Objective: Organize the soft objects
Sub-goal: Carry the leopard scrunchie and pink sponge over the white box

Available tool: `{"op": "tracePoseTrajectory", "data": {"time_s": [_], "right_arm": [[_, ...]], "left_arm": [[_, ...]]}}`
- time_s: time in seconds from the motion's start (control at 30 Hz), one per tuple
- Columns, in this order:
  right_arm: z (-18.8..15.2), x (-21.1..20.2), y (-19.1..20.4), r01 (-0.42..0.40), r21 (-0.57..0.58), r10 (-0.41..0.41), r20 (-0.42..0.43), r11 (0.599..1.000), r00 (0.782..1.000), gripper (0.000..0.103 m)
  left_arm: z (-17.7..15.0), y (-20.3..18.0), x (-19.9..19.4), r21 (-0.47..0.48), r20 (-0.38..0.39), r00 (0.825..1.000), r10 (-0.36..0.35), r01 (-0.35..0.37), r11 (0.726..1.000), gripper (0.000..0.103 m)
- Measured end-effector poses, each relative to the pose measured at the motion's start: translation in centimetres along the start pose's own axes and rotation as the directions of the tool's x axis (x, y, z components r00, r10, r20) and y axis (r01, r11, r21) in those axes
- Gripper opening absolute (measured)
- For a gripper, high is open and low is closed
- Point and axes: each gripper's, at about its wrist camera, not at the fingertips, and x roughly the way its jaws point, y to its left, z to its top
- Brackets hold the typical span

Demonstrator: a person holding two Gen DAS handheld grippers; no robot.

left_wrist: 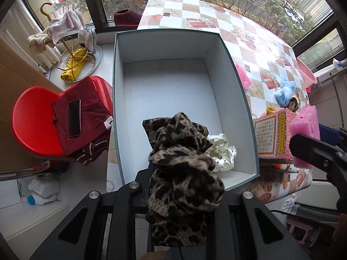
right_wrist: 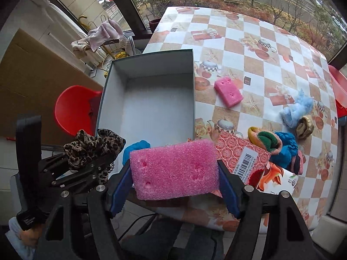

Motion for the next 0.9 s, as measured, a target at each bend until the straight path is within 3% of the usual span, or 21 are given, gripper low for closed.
{"op": "tracePoseTrajectory", "data": {"time_s": [0.53,0.9], "right_arm": [[10.1,3.7,2.8,-0.035,0.002,0.035,-0.006,0.999,0.999,0.074],[12.4,6.0,1.9,-0.042,0.06,0.044,-0.039,0.997,0.998,0.074]], "left_arm": [[8.0,2.4,1.4,-0.065,0.07,0.996,0.056,-0.051,0.997,0.025],[9.3,3.2,3.8,-0.097,0.024,0.996,0.086,-0.083,0.992,0.025]]}}
